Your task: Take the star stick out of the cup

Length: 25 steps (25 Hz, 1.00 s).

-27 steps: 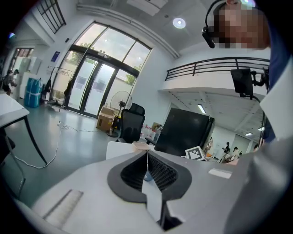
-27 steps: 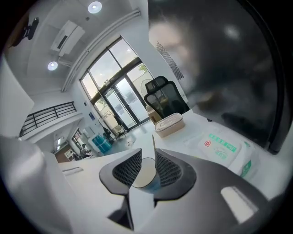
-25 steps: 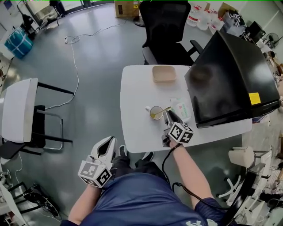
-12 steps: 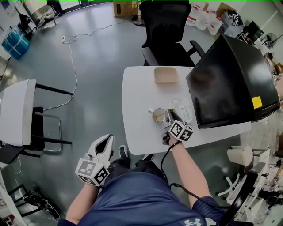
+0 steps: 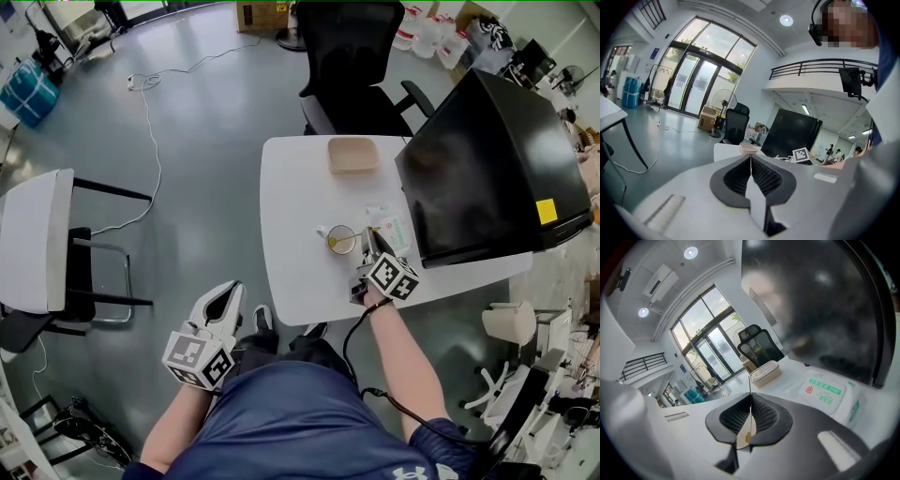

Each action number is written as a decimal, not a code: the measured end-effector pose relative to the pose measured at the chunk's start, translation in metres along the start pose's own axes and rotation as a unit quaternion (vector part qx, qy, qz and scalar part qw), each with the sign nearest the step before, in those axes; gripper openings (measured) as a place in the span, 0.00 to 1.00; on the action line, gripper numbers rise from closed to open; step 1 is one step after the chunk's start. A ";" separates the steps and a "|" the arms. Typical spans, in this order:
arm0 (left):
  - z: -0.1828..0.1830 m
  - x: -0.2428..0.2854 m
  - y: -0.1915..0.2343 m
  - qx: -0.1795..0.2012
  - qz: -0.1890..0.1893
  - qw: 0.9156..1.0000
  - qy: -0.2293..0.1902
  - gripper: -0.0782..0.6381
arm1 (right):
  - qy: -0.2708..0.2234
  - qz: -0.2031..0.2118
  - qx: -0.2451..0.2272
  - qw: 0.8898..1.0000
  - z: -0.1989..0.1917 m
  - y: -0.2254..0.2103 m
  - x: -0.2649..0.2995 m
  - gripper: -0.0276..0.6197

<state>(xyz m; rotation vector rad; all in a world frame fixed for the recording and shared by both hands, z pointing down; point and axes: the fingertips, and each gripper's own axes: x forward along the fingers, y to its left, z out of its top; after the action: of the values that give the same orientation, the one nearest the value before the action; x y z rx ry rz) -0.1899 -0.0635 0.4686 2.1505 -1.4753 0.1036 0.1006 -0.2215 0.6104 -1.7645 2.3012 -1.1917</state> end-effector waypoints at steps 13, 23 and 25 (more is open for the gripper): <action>-0.001 0.026 -0.025 0.014 -0.049 0.999 0.015 0.12 | -0.059 0.013 0.063 0.996 0.035 0.003 -0.041 0.06; -0.004 0.050 -0.047 0.031 -0.095 0.994 0.032 0.12 | -0.099 0.016 0.129 0.987 0.047 -0.006 -0.082 0.06; -0.005 0.056 -0.052 0.034 -0.104 0.993 0.035 0.12 | -0.108 0.013 0.147 0.983 0.047 -0.011 -0.092 0.06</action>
<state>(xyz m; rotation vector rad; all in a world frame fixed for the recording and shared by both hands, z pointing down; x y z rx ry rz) -0.1201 -0.0950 0.4727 2.3176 -1.2160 0.1561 0.1639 -0.1725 0.5447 -1.6609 1.9103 -1.1968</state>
